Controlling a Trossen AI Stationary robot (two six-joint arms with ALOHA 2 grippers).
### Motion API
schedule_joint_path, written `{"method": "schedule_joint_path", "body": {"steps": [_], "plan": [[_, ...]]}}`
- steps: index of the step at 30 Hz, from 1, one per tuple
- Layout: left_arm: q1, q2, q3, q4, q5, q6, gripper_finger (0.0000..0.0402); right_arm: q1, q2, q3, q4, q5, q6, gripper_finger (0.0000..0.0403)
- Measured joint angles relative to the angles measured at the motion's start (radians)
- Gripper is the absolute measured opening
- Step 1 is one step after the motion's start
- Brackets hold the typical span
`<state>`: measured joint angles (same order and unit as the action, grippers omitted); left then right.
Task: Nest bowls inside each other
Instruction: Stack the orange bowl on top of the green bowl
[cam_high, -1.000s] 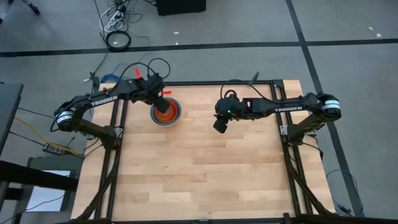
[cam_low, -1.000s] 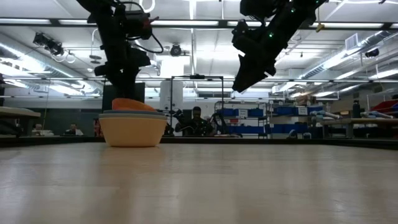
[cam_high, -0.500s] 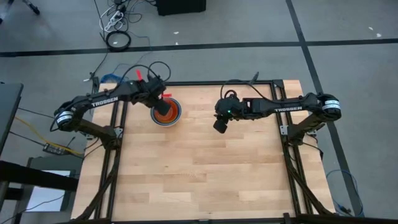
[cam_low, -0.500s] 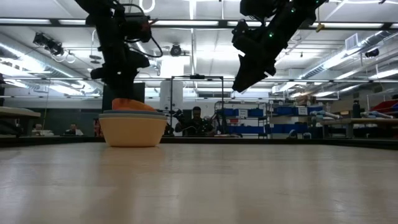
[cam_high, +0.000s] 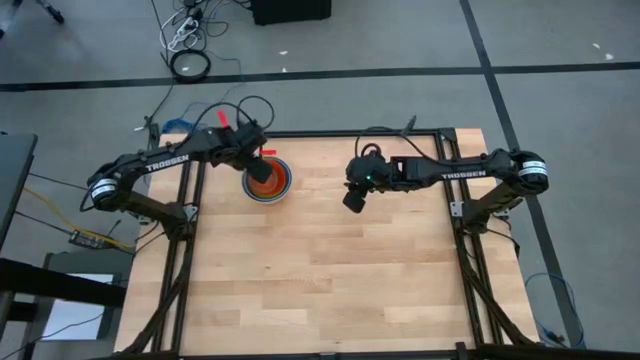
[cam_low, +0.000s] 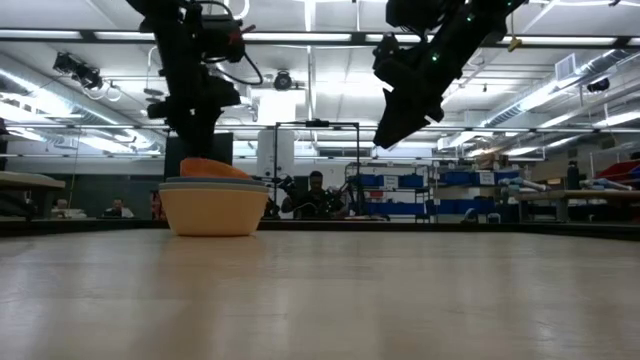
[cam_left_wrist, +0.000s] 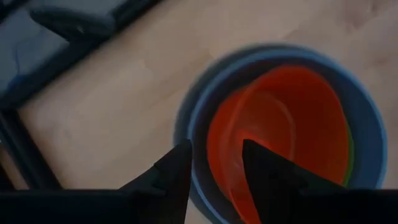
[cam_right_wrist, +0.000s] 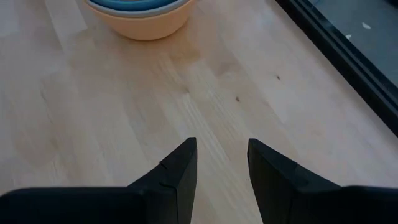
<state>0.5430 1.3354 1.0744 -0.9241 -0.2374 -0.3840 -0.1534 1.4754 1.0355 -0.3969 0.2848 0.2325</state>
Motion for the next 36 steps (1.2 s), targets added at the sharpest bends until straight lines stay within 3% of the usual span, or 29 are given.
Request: {"method": "schedule_joint_path", "body": {"steps": [5, 10, 24, 28, 33, 36], "plan": [[0.0, 0.0, 0.032, -0.001, -0.02, 0.013, 0.0151, -0.005, 0.0, 0.0, 0.0, 0.0, 0.0, 0.0129], [-0.021, 0.0, 0.032, 0.002, 0.072, -0.015, 0.0151, -0.006, 0.0, 0.0, 0.0, 0.0, 0.0, 0.0129], [-0.036, 0.0, 0.031, -0.018, 0.064, -0.04, 0.0151, -0.006, 0.0, 0.0, 0.0, 0.0, 0.0, 0.0129], [-0.037, 0.0, 0.031, -0.009, -0.005, -0.047, 0.0151, -0.006, 0.0, 0.0, 0.001, 0.0, 0.0, 0.0129], [-0.043, 0.01, 0.031, -0.006, -0.312, -0.119, 0.0151, -0.008, 0.0, 0.0, 0.012, 0.0, 0.0, 0.0129], [-0.051, 0.037, 0.031, -0.004, -0.338, -0.141, 0.0151, -0.009, 0.0, 0.0, 0.014, 0.0, 0.0, 0.0129]]}}
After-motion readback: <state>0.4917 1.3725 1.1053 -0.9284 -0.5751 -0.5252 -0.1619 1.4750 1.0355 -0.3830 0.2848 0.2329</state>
